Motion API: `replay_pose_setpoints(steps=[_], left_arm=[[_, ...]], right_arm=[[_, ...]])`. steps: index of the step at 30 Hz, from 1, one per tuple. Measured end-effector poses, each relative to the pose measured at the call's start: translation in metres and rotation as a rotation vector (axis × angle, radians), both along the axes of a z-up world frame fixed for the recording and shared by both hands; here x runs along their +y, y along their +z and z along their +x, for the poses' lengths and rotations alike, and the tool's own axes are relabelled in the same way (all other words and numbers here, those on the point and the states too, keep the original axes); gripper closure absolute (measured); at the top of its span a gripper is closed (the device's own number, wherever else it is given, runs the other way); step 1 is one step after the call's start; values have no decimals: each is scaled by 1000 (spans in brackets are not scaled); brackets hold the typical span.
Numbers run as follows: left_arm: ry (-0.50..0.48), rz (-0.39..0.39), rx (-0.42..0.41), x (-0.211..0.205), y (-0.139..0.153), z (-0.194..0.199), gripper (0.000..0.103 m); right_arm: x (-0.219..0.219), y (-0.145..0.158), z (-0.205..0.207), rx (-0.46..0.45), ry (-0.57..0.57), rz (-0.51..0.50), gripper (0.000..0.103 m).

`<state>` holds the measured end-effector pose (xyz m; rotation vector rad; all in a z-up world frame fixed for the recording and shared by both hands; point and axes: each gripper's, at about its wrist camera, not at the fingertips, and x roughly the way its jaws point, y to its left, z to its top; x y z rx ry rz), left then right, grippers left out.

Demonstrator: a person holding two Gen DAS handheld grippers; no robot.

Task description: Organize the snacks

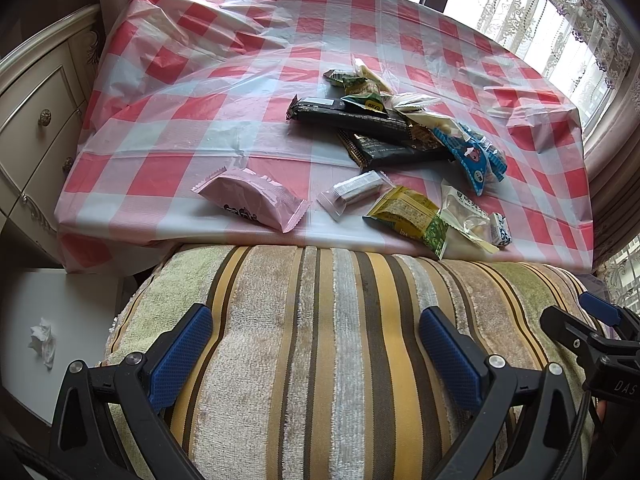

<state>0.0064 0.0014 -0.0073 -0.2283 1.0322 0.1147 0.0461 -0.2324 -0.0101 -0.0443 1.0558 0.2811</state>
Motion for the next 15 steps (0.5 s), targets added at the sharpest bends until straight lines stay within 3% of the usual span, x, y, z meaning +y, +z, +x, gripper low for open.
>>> replay_pose_setpoints(steps=[15], left_arm=[[0,0,0,0,0,0,0]], right_arm=[[3,-2,1,-1,3,-16,0]])
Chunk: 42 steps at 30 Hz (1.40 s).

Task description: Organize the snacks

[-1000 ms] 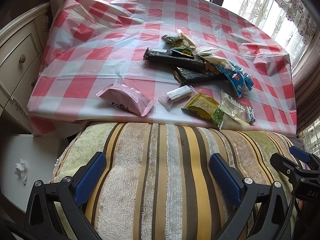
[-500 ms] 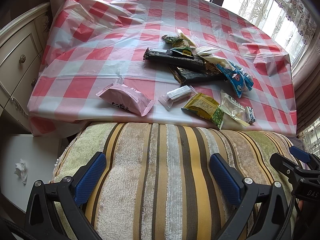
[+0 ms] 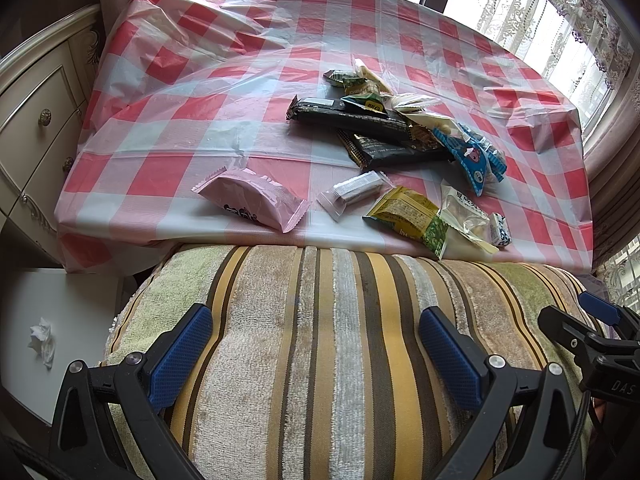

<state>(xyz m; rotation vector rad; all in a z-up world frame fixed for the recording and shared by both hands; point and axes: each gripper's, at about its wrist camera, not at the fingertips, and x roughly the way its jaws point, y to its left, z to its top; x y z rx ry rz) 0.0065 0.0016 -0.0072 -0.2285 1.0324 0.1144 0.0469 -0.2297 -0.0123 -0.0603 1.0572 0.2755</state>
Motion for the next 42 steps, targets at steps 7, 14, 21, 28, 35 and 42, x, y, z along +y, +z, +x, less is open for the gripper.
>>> replay_pose_setpoints(steps=[7,14,21,28,35,42], left_arm=[[0,-1,0,0,0,0,0],[2,-12,4,2,0,4,0],[28,-31,3,8,-2,16,0],[141,-76,-9,29,-4,30,7],[244,-151,0,53,-12,48,25],[262,-133,3,56,-14,72,28]], right_arm=[[1,-1,1,-1,1,-8,0],[6,-2,9,9,2,-24,0],[17,-6,29,30,15,-29,0],[33,-17,55,79,60,2,0],[35,-25,76,122,48,46,1],[23,-25,92,130,-46,41,8]])
